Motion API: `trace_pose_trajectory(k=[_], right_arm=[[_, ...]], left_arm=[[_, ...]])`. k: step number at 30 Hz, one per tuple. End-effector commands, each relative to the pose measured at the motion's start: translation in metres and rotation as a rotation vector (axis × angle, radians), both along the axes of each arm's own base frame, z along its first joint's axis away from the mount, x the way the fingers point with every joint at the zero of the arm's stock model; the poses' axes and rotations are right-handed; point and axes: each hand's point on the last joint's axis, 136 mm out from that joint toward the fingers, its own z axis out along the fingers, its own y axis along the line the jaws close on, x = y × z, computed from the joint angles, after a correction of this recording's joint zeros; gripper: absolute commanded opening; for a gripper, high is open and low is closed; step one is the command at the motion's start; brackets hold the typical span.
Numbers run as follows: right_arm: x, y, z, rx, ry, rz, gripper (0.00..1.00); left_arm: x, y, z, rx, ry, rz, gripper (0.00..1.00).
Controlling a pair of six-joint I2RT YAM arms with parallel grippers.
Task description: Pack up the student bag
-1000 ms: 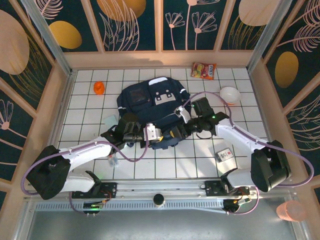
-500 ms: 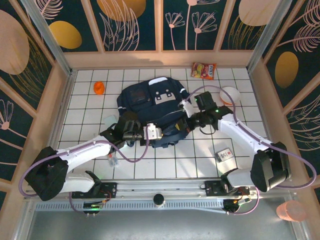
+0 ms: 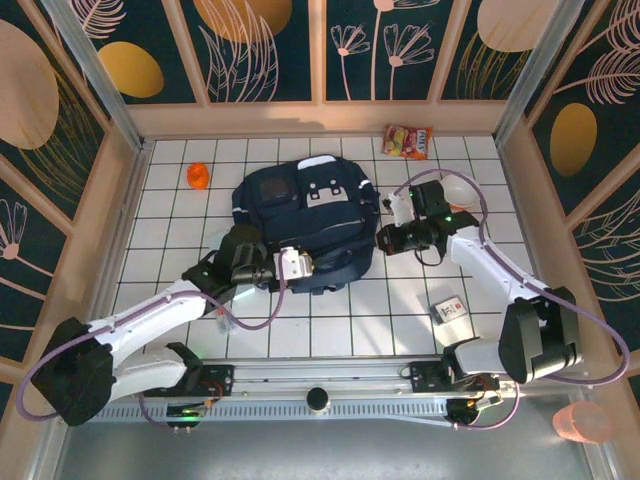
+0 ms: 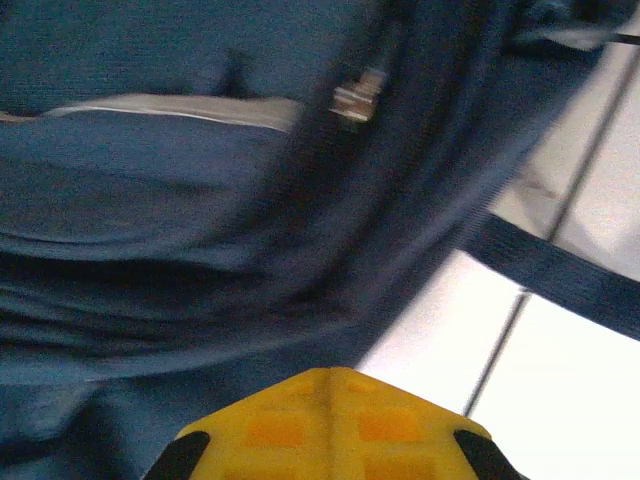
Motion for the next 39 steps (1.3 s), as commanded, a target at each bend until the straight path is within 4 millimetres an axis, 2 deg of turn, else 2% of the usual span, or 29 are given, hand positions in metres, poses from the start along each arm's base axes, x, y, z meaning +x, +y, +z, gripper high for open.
trace_pose_trajectory(k=[1, 3, 4, 5, 8, 11, 15, 20, 22, 23, 24, 26, 27, 29, 30, 34, 36, 39], right_arm=[[-0.015, 0.023, 0.016, 0.102, -0.029, 0.09, 0.0], [-0.023, 0.03, 0.012, 0.103, -0.014, 0.092, 0.07], [-0.025, 0.033, 0.011, 0.104, -0.018, 0.086, 0.11], [-0.026, 0.036, 0.011, 0.109, -0.023, 0.079, 0.14], [-0.022, 0.034, 0.017, 0.134, -0.05, 0.019, 0.22], [-0.019, 0.031, 0.024, 0.164, -0.074, -0.023, 0.28], [-0.021, 0.029, 0.025, 0.186, -0.084, -0.047, 0.33], [-0.02, 0.023, 0.021, 0.173, -0.096, -0.082, 0.36], [-0.02, 0.021, 0.022, 0.174, -0.112, -0.093, 0.36], [-0.019, 0.02, 0.023, 0.177, -0.122, -0.102, 0.36], [-0.019, 0.019, 0.024, 0.182, -0.137, -0.109, 0.36], [-0.016, 0.015, 0.028, 0.19, -0.171, -0.135, 0.36], [-0.015, 0.012, 0.03, 0.192, -0.192, -0.15, 0.37], [-0.014, 0.008, 0.039, 0.213, -0.238, -0.172, 0.37], [-0.014, 0.007, 0.046, 0.235, -0.266, -0.176, 0.37], [-0.024, 0.013, 0.074, 0.35, -0.39, -0.123, 0.41], [-0.032, 0.016, 0.088, 0.403, -0.468, -0.075, 0.43], [-0.05, 0.025, 0.101, 0.475, -0.552, 0.037, 0.47]], left_arm=[[-0.003, 0.002, 0.011, -0.045, -0.002, 0.005, 0.26], [0.0, 0.003, 0.009, -0.036, 0.003, 0.024, 0.54], [0.002, 0.002, 0.009, -0.028, 0.013, 0.032, 0.64], [0.003, 0.0, 0.008, -0.016, 0.039, 0.031, 0.7], [0.003, -0.015, 0.005, 0.026, 0.122, 0.059, 0.77], [-0.009, -0.033, -0.016, 0.11, 0.157, 0.054, 0.81], [0.005, -0.043, -0.038, 0.117, 0.225, 0.159, 0.82], [0.013, -0.051, -0.067, 0.16, 0.316, 0.204, 0.83], [0.021, -0.051, -0.078, 0.175, 0.331, 0.254, 0.81], [0.024, -0.051, -0.083, 0.181, 0.335, 0.278, 0.75], [0.028, -0.05, -0.086, 0.18, 0.336, 0.299, 0.66], [0.033, -0.051, -0.082, 0.152, 0.339, 0.333, 0.33], [0.034, -0.052, -0.074, 0.124, 0.337, 0.34, 0.2], [0.03, -0.052, -0.054, 0.061, 0.326, 0.321, 0.03], [0.028, -0.052, -0.041, 0.013, 0.316, 0.314, 0.0], [0.024, -0.042, 0.018, -0.25, 0.342, 0.292, 0.0], [0.015, -0.038, 0.042, -0.36, 0.359, 0.242, 0.0], [0.006, -0.029, 0.063, -0.47, 0.366, 0.184, 0.0]])
